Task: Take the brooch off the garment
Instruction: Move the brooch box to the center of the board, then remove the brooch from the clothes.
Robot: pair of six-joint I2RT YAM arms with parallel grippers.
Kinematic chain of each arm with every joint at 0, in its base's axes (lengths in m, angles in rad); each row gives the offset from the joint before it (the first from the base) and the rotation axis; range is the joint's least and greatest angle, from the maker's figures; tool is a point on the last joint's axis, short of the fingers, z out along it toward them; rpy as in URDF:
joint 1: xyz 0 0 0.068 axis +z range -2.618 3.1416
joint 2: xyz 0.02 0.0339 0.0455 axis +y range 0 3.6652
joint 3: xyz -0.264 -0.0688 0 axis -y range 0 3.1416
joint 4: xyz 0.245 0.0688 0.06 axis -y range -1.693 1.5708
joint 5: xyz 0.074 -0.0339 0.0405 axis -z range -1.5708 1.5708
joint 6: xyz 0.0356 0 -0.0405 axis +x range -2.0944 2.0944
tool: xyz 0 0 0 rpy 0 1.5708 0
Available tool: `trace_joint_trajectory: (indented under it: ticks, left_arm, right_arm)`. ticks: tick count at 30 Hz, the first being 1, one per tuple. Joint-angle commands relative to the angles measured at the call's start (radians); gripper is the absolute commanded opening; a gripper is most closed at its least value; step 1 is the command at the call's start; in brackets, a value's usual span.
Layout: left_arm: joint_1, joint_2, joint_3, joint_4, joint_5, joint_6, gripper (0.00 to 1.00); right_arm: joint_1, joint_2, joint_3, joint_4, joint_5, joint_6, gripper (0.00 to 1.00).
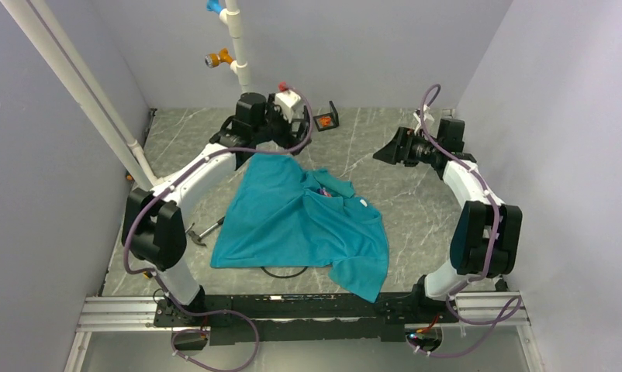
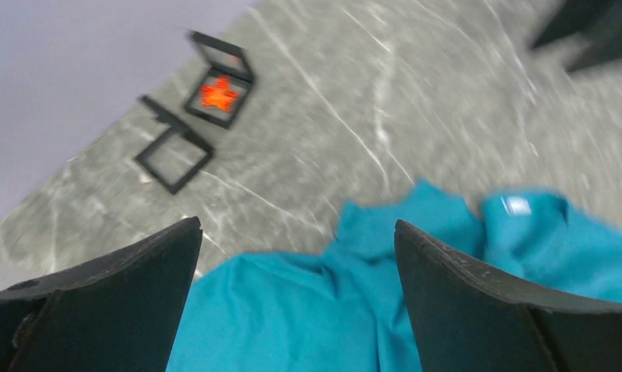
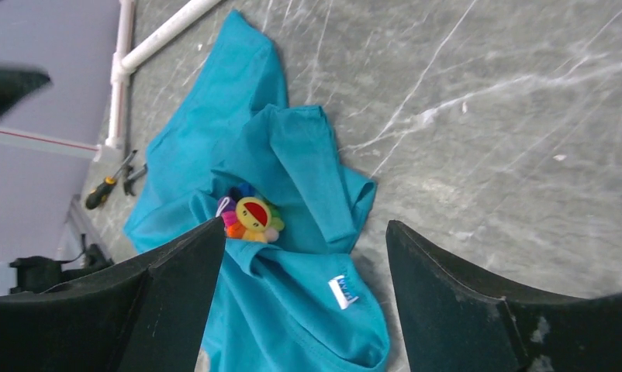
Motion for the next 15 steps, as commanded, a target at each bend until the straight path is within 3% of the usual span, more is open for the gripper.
trace_joint_trajectory:
  ticks: [1,5,9,15]
  left_arm:
    - [-0.008,-0.042,-0.085,-0.149,0.403,0.36,0.99]
    - [-0.034,-0.018,-0.065,-0.215,0.477,0.492,0.82]
    - [-0.101,0.025,-0.054,-0.274,0.44,0.643,0.66]
    - [-0.177,0.085,-0.098,-0.277,0.331,0.77,0.55]
  right_arm:
    - [0.005,0.031,-0.001,0.028,-0.095,0.056,0.77]
    - [0.016,0.086,-0.015,0.042,-0.115,0.074,0.73]
    - [0.037,0.146,-0.002,0.022,-0.125,0.071,0.69]
    - [0.063,0.172,-0.003,0.009,-0.113,0.057,0.64]
